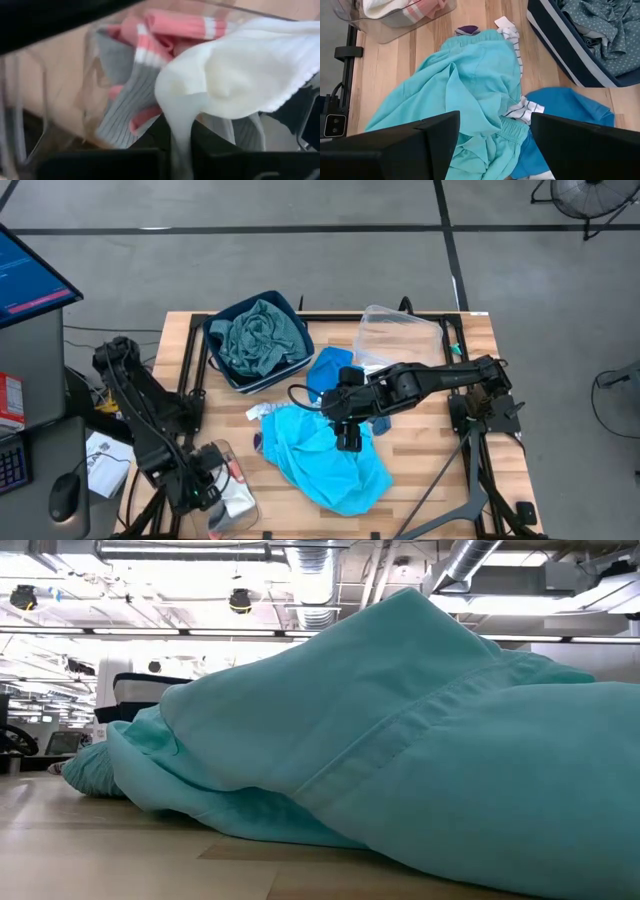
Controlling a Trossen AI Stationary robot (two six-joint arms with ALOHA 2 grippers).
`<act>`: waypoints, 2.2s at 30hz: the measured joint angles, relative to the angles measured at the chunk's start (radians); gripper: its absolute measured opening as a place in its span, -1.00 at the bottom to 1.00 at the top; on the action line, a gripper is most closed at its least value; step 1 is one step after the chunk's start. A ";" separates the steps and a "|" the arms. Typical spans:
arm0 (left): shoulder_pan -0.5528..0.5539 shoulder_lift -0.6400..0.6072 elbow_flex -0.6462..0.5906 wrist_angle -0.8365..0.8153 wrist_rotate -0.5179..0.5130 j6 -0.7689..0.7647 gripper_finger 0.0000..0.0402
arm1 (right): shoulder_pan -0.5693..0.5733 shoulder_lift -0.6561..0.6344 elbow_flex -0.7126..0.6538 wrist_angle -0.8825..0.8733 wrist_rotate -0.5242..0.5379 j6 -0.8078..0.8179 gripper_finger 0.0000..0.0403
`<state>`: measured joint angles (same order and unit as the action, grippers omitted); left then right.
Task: Pick & Place Cloths
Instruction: Put the white and gray sock into the transparent bin, then put the light blue shorts into the white bin
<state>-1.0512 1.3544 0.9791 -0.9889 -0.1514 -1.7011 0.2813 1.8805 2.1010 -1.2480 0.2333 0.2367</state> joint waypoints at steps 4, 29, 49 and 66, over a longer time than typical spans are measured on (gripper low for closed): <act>0.000 0.033 0.000 0.053 -0.028 0.084 -0.72 | 0.000 0.007 0.000 0.005 0.000 0.000 0.19; 0.032 -0.179 0.000 0.256 -0.238 0.284 -0.63 | 0.001 0.009 0.000 -0.002 0.000 -0.002 0.19; 0.032 0.244 0.000 0.353 -0.125 0.275 -0.99 | 0.001 0.009 0.000 0.006 0.000 0.001 0.19; 0.056 0.127 -0.001 0.344 -0.092 0.203 -0.86 | 0.001 0.009 0.000 -0.012 0.000 0.001 0.19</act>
<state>-0.9956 1.4814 0.9779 -0.6445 -0.2438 -1.4982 0.2821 1.8893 2.1006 -1.2596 0.2332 0.2375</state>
